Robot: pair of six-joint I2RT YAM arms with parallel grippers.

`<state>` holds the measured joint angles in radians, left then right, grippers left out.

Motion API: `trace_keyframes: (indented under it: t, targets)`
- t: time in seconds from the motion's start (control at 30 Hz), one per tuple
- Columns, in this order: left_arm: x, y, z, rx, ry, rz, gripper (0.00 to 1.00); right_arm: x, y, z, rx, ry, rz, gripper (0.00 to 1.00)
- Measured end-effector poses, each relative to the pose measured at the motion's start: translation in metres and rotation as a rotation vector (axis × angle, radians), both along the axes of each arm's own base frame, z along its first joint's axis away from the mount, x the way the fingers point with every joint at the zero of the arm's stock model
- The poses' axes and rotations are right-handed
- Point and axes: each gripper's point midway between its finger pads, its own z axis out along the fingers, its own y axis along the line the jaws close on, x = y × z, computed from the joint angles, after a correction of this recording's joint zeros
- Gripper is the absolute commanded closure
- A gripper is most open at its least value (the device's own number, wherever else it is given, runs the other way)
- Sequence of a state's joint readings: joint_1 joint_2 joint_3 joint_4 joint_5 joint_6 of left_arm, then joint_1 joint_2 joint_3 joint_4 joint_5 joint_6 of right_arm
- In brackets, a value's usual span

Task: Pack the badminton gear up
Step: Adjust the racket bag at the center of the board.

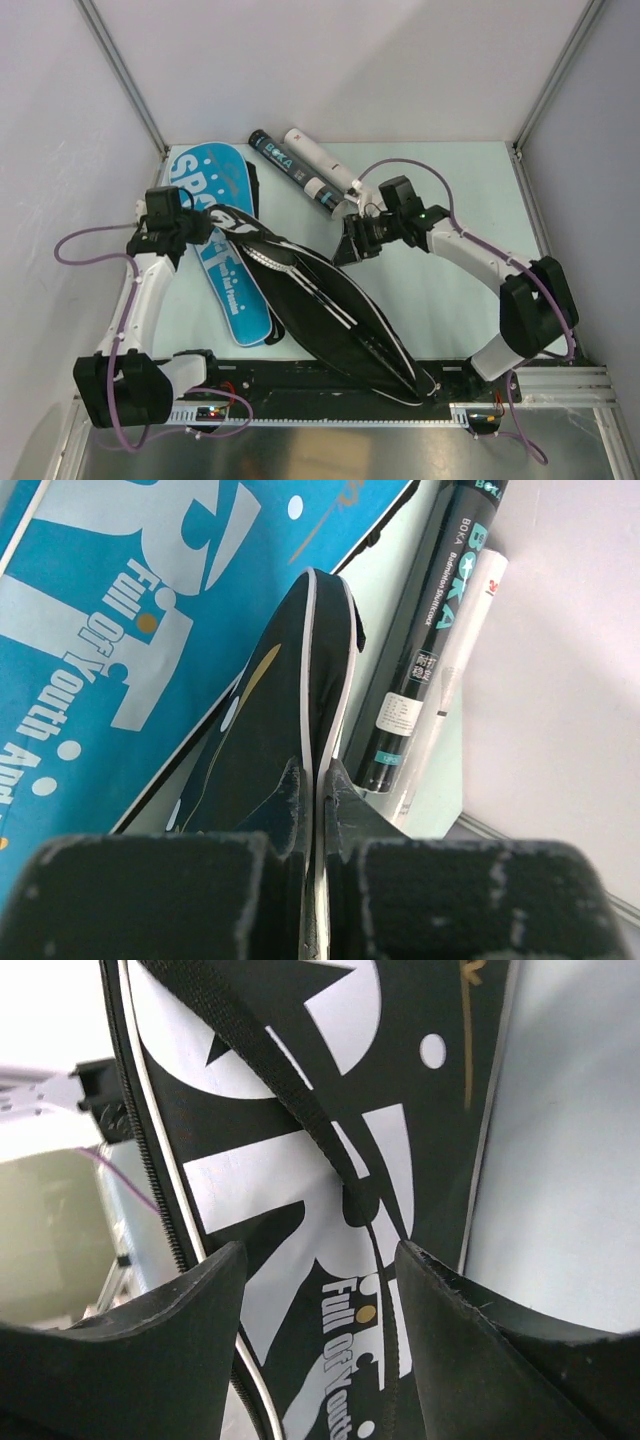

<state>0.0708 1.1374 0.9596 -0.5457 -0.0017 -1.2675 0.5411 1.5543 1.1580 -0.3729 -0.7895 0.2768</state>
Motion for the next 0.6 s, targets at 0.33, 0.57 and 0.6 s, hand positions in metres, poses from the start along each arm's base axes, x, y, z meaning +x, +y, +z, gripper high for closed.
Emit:
trace_keyframes:
  t: [0.33,0.57,0.6]
  targets:
    - [-0.009,-0.002,0.026,-0.039,-0.071,0.104,1.0,-0.012,0.016,-0.012,0.08,0.111,0.105,0.99]
    - [-0.006,0.002,0.03,-0.031,-0.07,0.175,1.0,0.03,-0.012,0.03,0.187,0.057,-0.033,1.0]
    - [-0.004,0.002,0.031,-0.032,-0.07,0.181,1.0,0.029,-0.014,0.039,0.2,0.039,-0.037,1.0]
